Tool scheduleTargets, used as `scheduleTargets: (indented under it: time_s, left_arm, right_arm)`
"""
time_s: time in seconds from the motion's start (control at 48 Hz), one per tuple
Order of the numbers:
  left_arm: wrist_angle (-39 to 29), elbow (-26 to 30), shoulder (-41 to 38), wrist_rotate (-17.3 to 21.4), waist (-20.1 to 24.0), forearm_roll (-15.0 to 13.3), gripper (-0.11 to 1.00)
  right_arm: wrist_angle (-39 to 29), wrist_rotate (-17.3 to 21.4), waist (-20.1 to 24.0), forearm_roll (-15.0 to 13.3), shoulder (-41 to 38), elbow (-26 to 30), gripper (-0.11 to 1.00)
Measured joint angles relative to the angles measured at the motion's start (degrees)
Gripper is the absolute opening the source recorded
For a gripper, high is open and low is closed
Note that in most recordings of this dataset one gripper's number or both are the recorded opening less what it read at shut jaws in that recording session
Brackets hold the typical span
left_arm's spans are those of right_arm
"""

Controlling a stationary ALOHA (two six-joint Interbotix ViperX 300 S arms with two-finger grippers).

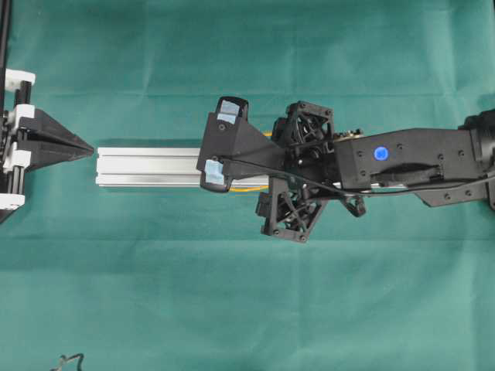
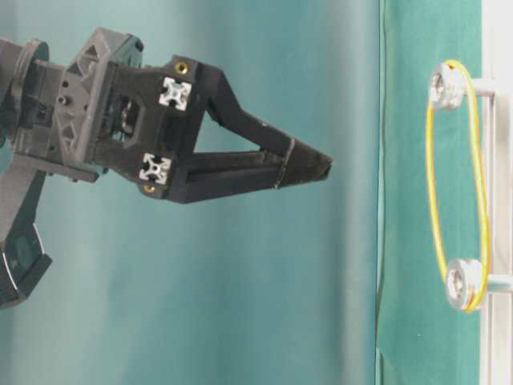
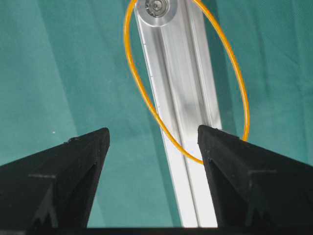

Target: Hook the rubber onto the shaft.

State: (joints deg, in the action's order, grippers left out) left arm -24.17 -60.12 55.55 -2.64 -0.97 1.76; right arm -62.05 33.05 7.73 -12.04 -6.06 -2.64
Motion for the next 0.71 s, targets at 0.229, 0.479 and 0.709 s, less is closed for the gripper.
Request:
scheduleTargets:
  time_s: [0.229,0.479,0.709]
  left_arm:
    - [0.0,0.0,0.0,0.0,0.0,0.0,0.0]
    - [0.0,0.09,0.0,0.0,0.0,0.0,0.0]
    - [0.0,0.0,0.26,0.0,0.0,0.0,0.0]
  right_arm:
    - [-0.44,-0.44,0.0,0.09,0.53,0.0,0.79]
    - [-0.7,-0.44,0.0,0.09,3.87,-2.64,0.79]
    - [-0.62,-0.26,0.0,0.09,7.56,-7.21,0.79]
